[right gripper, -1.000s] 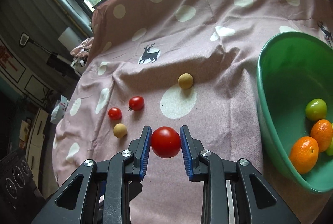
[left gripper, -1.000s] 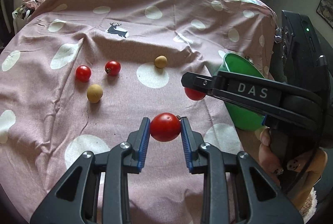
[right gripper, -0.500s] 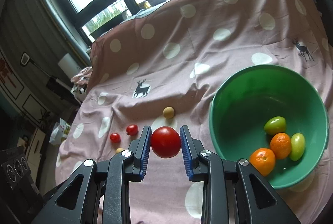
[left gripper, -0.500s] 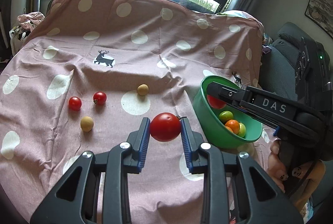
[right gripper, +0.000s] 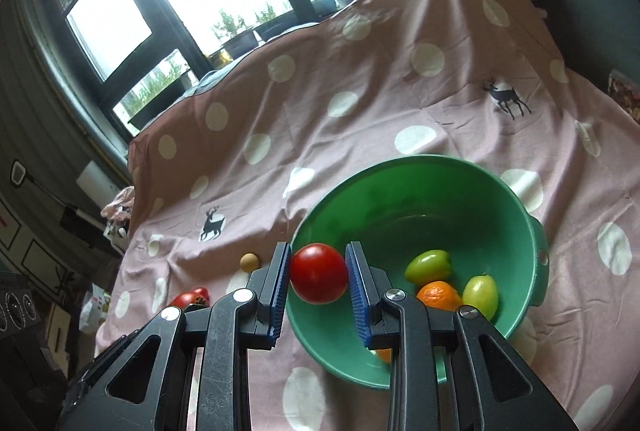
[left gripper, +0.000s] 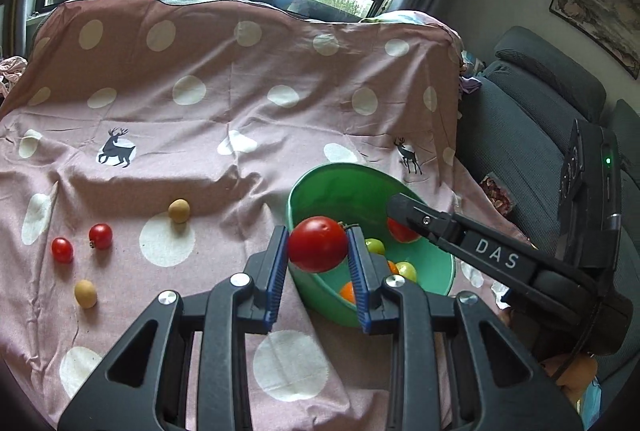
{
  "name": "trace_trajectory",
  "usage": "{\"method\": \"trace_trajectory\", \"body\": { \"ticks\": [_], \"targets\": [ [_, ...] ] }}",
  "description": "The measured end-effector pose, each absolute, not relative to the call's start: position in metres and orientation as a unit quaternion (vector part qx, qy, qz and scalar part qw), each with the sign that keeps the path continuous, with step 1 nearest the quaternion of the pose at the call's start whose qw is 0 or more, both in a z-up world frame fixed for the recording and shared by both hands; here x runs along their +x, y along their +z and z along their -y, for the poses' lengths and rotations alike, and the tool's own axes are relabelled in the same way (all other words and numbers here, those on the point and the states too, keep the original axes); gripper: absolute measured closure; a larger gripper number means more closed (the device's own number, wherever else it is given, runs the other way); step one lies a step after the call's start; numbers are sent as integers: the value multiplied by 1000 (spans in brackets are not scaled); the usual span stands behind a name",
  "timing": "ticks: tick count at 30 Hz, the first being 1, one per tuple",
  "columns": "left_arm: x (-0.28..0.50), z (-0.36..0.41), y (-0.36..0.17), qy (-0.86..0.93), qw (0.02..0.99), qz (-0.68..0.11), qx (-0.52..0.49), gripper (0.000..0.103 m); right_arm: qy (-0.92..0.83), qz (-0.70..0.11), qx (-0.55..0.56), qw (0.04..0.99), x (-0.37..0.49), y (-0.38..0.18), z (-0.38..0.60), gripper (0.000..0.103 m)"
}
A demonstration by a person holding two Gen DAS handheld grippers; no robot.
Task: Organize fruits
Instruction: 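Carry the tomato with the right gripper over the green bowl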
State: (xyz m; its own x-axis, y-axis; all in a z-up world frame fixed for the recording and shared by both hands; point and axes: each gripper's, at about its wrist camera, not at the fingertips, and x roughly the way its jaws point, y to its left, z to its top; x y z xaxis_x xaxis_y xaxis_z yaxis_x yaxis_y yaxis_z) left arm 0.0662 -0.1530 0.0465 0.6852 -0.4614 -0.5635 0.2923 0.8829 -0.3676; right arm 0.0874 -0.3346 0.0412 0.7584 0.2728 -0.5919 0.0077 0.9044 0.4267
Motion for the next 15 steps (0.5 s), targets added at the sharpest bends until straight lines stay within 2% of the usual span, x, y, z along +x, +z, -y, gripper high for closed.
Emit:
{"method": "trace_trajectory", "body": {
  "ticks": [15],
  "targets": [
    [117, 221, 13, -258, 873, -405, -91, 74, 10, -362, 257, 896, 93, 17, 391, 73]
  ]
}}
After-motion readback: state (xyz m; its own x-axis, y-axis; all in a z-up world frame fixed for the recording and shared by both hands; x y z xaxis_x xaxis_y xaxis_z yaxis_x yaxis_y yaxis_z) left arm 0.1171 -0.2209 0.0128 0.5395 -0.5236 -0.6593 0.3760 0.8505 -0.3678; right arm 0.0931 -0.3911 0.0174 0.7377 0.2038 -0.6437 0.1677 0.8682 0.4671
